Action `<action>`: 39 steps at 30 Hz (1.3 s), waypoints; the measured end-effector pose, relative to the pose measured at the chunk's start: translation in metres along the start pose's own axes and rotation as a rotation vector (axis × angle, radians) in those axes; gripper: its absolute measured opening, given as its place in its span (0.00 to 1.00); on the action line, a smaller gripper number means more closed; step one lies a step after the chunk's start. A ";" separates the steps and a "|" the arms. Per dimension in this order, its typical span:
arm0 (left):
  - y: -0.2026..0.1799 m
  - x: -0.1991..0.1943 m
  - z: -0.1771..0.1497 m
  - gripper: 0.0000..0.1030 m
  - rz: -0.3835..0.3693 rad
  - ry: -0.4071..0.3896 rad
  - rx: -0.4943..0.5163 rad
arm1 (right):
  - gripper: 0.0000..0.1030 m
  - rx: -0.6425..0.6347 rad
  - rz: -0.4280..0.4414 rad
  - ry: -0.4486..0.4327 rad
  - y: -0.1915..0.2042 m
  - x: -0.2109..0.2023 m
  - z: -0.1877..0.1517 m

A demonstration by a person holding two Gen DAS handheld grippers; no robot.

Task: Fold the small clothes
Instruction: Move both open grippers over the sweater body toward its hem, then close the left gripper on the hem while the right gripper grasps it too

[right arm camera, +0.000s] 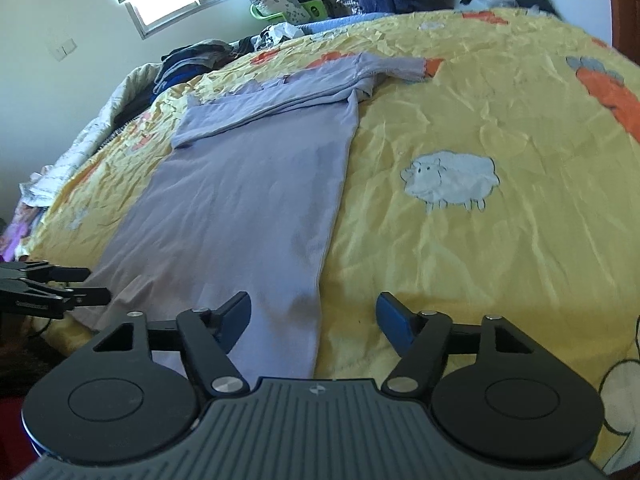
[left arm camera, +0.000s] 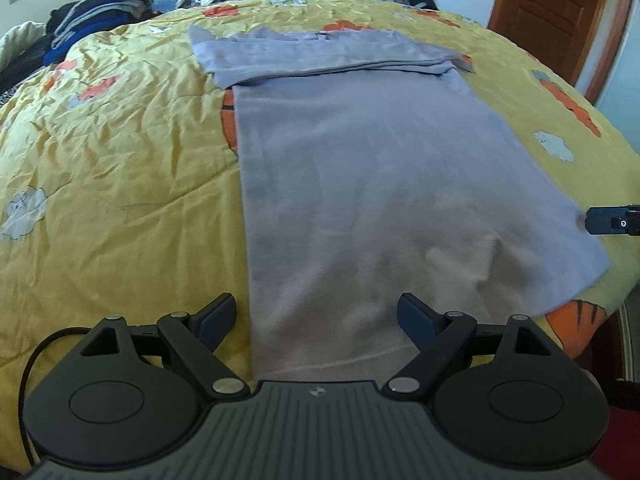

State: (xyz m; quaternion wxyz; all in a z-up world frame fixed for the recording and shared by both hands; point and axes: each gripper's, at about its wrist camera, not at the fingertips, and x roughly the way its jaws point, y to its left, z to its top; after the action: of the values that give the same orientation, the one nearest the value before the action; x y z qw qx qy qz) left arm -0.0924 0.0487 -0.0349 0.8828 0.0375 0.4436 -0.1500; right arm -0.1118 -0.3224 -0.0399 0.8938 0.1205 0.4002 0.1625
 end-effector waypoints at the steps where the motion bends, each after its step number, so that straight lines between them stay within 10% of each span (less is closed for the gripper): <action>1: 0.000 -0.001 0.000 0.86 -0.005 0.002 0.004 | 0.70 0.009 0.020 0.005 -0.002 -0.002 -0.001; 20: 0.009 -0.009 -0.010 0.87 -0.082 0.010 0.043 | 0.70 0.147 0.230 0.040 -0.020 0.000 -0.003; 33: 0.023 -0.002 0.005 0.86 -0.280 0.026 -0.211 | 0.70 0.089 0.304 0.045 -0.001 0.015 0.001; 39: 0.015 -0.003 0.007 0.38 -0.227 0.020 -0.169 | 0.62 0.063 0.291 0.041 0.010 0.017 -0.001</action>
State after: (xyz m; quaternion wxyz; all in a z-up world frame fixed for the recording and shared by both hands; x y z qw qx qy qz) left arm -0.0844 0.0623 -0.0299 0.8556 -0.0857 0.4650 -0.2105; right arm -0.1037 -0.3066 -0.0480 0.8481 0.2018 0.4018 0.2802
